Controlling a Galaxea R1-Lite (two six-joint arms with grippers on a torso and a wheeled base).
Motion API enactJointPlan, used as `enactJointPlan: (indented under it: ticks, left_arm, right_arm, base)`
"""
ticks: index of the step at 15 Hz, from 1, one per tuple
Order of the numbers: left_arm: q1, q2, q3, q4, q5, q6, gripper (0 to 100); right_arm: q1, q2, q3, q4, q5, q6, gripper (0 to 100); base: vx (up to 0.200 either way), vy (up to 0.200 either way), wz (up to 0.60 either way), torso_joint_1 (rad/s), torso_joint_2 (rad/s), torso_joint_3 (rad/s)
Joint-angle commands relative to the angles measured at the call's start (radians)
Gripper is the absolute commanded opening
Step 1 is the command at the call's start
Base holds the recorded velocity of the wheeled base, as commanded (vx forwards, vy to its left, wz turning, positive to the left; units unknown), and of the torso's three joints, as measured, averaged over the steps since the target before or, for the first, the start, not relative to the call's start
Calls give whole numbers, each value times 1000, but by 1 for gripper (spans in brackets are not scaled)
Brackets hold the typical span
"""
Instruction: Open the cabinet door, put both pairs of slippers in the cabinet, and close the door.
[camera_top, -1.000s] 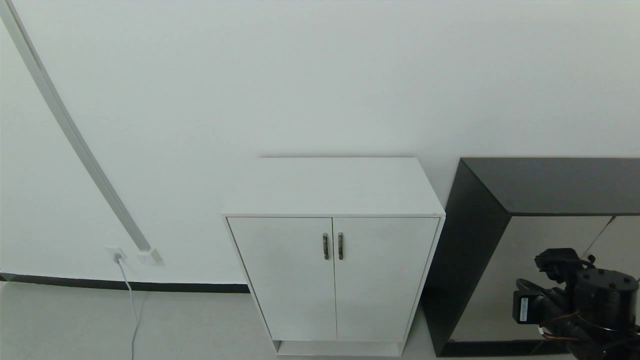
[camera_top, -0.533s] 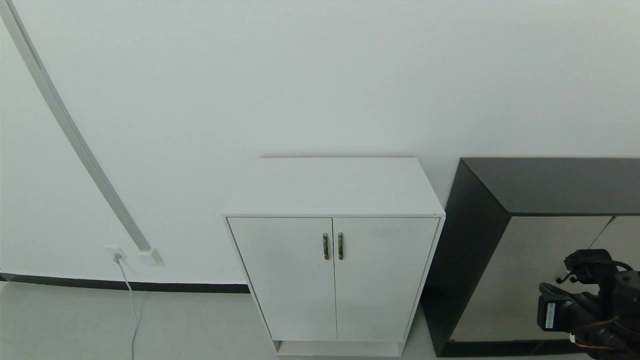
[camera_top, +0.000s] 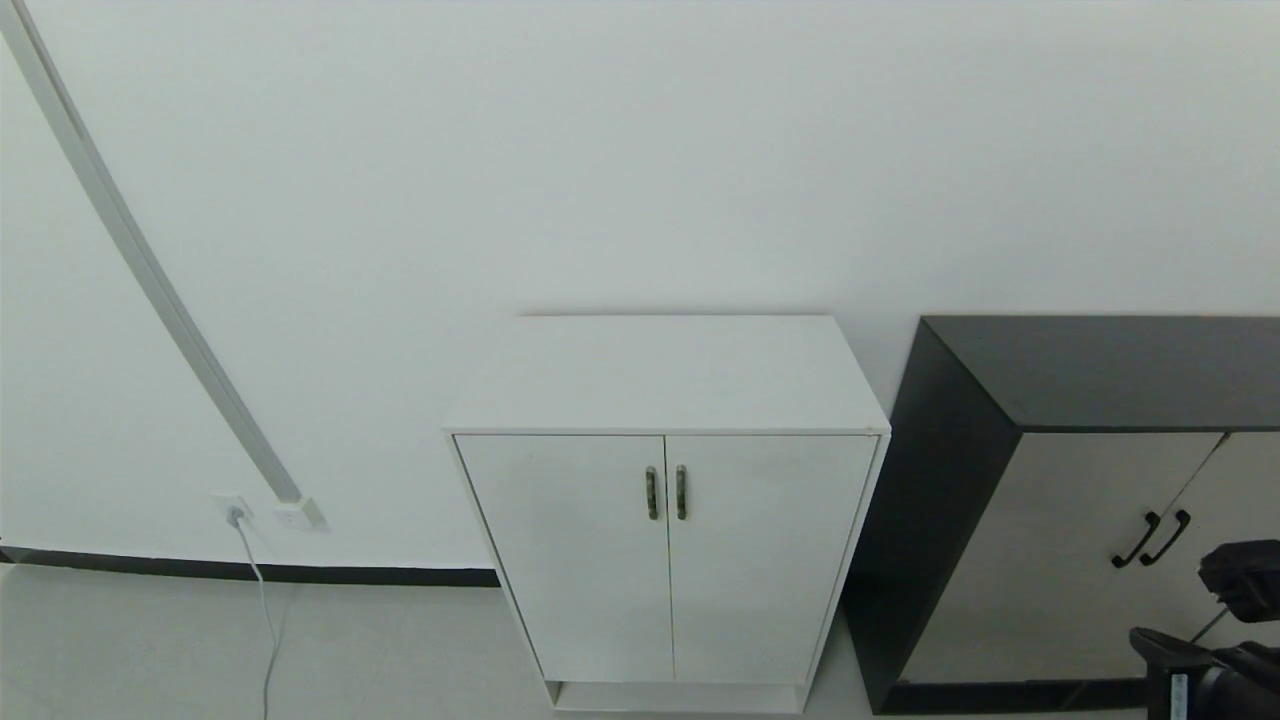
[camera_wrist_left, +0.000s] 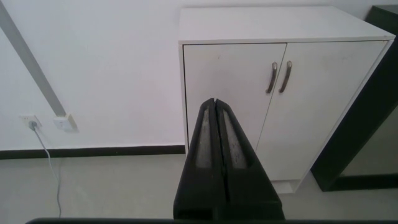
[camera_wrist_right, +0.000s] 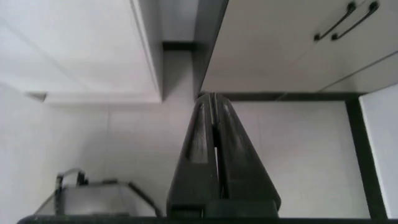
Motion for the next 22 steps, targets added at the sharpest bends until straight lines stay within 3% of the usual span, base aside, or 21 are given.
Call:
enactJointPlan:
  ticks: [1, 6, 12, 22]
  left_arm:
    - [0, 0, 0, 0, -1, 0, 0]
    - [0, 0, 0, 0, -1, 0, 0]
    - [0, 0, 0, 0, -1, 0, 0]
    - [0, 0, 0, 0, -1, 2, 0]
  right_arm:
    - [0, -218, 0, 154, 42, -5, 0]
    - [2, -505, 0, 543, 170, -25, 0]
    - [10, -671, 0, 791, 277, -27, 0]
    - [51, -801, 0, 869, 308, -60, 0]
  base:
    - [0, 0, 0, 0, 0, 0]
    - [0, 0, 0, 0, 0, 0]
    - [0, 0, 0, 0, 0, 0]
    - [0, 0, 0, 0, 0, 0]
